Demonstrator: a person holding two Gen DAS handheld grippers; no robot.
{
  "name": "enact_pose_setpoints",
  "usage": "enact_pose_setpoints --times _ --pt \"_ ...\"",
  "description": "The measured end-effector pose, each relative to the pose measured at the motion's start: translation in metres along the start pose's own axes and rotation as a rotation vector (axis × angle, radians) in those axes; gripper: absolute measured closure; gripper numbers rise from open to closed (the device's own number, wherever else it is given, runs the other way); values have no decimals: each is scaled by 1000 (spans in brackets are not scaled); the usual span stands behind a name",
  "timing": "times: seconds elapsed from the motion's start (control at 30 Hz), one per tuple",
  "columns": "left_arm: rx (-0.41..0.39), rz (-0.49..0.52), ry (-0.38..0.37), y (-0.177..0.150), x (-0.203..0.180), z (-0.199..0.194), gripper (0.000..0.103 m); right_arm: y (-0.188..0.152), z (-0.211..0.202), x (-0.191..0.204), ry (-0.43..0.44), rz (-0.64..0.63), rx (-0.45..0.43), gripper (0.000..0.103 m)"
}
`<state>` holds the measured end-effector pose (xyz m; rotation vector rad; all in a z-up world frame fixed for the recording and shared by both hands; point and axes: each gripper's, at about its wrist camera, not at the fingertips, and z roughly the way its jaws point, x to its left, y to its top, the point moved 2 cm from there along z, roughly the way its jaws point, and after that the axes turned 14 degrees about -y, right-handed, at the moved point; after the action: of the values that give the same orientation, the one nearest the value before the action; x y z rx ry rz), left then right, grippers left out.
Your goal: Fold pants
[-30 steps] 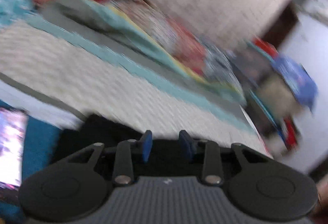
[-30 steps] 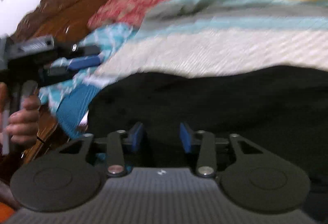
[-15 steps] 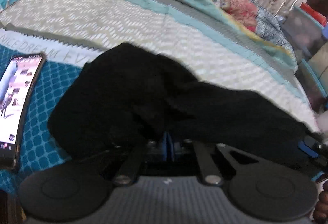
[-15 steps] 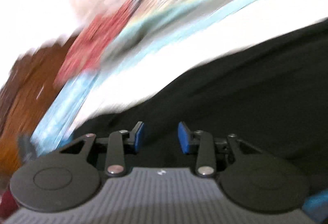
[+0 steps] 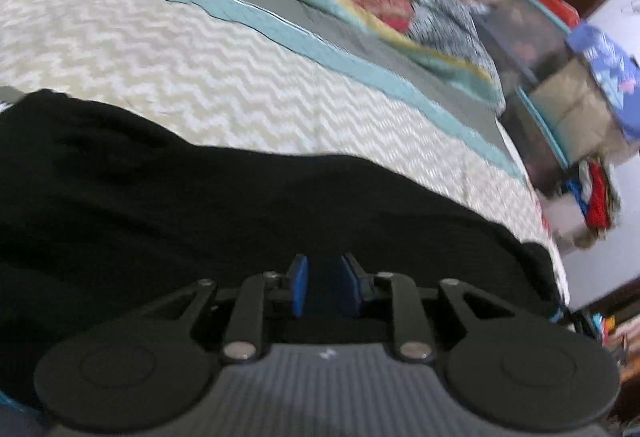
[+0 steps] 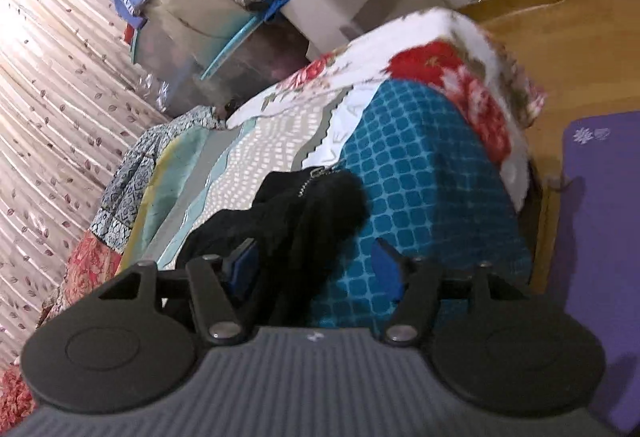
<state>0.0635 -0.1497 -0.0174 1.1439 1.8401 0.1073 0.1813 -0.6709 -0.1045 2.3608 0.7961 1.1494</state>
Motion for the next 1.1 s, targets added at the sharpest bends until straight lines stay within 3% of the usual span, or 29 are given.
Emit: enact_pose_setpoints --times 0.17,0.2,0.23,0.27,0.33,0.43,0.53,0.7,0.8,0.87,0.9,0.93,1.0,1.1 --pt "14 14 17 2 -5 8 78 10 17 12 2 -45 -14 36" --pt "10 8 22 2 -3 7 78 11 20 17 -10 -72 -23 45" --pt "7 0 27 2 -1 6 78 13 19 22 -32 -112 -40 72" --pt "2 -8 32 2 2 5 78 13 20 27 -36 -162 -50 87" --pt "-10 -30 37 2 8 -1 78 13 13 38 -22 -215 -64 88" --pt "-33 -72 40 1 18 -8 78 10 -18 63 93 -287 -103 89" --pt "-52 -97 34 -2 28 -15 78 -11 -55 107 238 -491 -117 89" --pt "-100 -127 8 -5 43 -34 76 -100 -93 169 424 -940 -52 89" --pt "-127 -145 5 -8 52 -47 75 -166 -95 179 469 -1152 43 88" --pt "-145 -159 2 -9 58 -57 74 -200 -92 181 470 -1262 124 81" --pt "-155 -166 -1 -10 61 -62 74 -214 -89 179 453 -1306 161 77" --pt "-168 -169 -5 -11 64 -68 73 -222 -91 177 436 -1333 157 65" --pt "-195 -168 -15 -12 68 -80 72 -224 -104 177 453 -1350 137 55" --pt "-247 -173 -43 -15 75 -99 70 -209 -126 182 535 -1333 139 55"
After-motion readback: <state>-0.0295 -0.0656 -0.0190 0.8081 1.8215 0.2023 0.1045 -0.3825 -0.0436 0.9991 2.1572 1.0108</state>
